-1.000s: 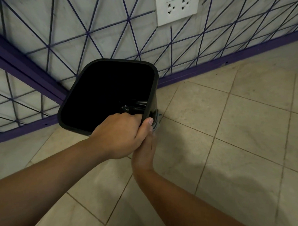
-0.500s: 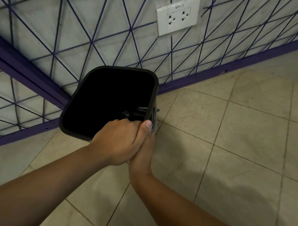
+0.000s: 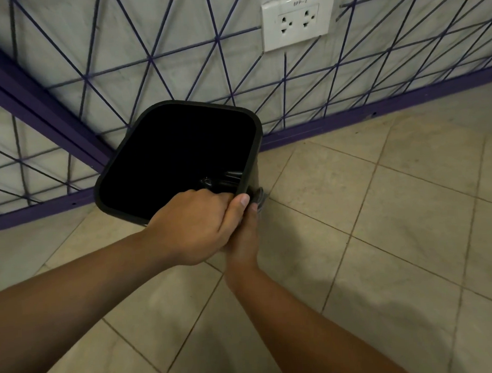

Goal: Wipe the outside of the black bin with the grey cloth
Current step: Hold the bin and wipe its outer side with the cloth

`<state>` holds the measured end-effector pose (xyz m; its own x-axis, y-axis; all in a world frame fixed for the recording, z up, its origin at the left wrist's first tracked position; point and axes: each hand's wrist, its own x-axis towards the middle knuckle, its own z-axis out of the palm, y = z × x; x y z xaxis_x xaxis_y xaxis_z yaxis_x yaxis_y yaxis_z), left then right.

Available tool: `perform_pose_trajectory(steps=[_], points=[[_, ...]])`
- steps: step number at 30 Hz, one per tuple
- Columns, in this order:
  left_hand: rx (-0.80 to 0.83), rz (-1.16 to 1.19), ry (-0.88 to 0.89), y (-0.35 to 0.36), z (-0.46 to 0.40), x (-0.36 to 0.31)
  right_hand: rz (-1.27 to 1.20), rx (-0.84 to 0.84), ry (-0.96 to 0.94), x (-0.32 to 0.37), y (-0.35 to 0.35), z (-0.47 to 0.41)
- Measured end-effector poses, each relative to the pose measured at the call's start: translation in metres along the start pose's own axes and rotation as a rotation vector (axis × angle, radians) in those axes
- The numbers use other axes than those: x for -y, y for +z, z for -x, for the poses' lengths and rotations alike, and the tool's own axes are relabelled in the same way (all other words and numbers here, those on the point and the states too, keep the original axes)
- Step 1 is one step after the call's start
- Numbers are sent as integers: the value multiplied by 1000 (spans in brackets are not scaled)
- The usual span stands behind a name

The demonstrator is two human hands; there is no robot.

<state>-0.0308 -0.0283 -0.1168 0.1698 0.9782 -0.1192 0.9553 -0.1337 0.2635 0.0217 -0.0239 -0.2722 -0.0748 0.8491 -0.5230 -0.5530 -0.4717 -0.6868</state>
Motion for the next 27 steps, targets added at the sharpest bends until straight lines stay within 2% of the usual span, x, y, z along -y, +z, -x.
perform_pose_trajectory(steps=[3, 8, 18, 27], points=[[-10, -32, 7, 2, -1, 3, 83, 53, -176, -12, 5, 26], [-17, -52, 0, 3, -1, 2, 90, 31, -146, -27, -7, 25], [-32, 3, 34, 3, -1, 2, 118, 42, -326, -6, 12, 30], [-29, -27, 17, 1, 0, 2, 183, 67, -354, -7, 14, 39]])
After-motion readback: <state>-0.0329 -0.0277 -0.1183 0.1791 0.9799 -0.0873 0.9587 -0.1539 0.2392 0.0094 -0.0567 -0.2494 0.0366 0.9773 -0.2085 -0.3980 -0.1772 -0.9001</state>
